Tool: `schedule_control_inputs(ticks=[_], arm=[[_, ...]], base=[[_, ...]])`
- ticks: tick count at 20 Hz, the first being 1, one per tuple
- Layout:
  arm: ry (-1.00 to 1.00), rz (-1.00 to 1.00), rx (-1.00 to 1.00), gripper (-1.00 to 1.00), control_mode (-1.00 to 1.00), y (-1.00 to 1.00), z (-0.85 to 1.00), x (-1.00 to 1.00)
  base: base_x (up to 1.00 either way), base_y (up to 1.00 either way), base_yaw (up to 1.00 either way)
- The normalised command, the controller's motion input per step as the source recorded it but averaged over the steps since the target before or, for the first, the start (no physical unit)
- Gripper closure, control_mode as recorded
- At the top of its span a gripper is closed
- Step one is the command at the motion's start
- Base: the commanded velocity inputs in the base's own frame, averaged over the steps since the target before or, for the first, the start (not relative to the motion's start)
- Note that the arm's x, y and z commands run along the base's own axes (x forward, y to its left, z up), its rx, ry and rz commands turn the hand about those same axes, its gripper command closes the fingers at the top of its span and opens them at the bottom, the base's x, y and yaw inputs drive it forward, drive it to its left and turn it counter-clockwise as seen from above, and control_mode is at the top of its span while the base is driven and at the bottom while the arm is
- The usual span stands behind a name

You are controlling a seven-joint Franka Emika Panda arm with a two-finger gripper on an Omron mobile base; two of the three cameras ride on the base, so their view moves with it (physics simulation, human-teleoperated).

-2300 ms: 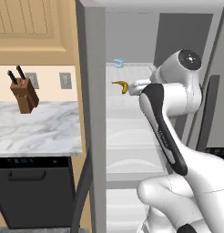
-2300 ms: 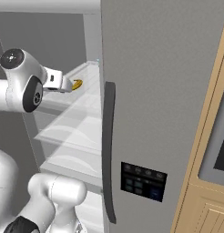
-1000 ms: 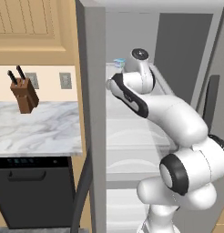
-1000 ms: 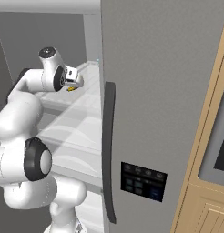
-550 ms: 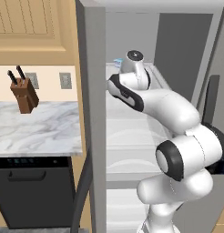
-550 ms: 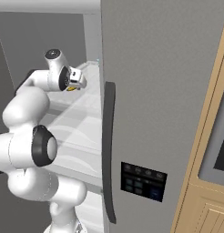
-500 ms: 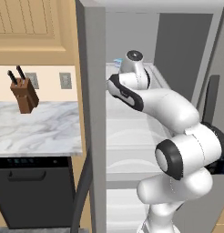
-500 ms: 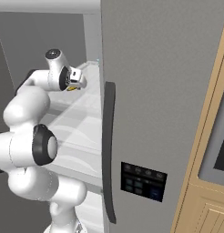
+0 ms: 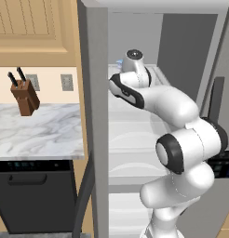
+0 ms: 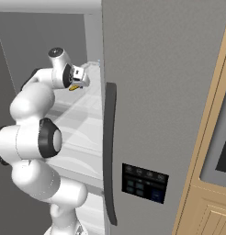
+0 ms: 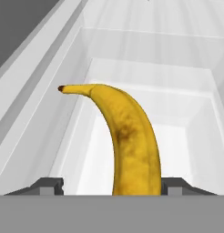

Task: Pick the apple and banana from the fridge and place them on the plate next to the blender to make a fruit smoothie.

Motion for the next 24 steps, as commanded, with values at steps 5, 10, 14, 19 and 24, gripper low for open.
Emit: schedule_control_inputs(ticks=[5, 10, 14, 19, 24], arm=[[-0.02, 0.0, 0.0, 1.0, -1.0, -0.35, -0.26, -0.05], [0.0, 0.0, 0.0, 1.0, -1.0, -0.01, 0.0, -0.07], [-0.04, 0.0, 0.04, 1.0, -1.0, -0.17, 0.0, -0.84], [-0.18, 0.0, 0.07, 1.0, -1.0, -0.26, 0.14, -1.0], [-0.23, 0.0, 0.02, 1.0, -1.0, -0.16, 0.46, -1.0]], base=[[0.0, 0.0, 0.0], [0.0, 0.0, 0.0], [0.0, 0.0, 0.0], [0.0, 0.0, 0.0], [0.0, 0.0, 0.0]])
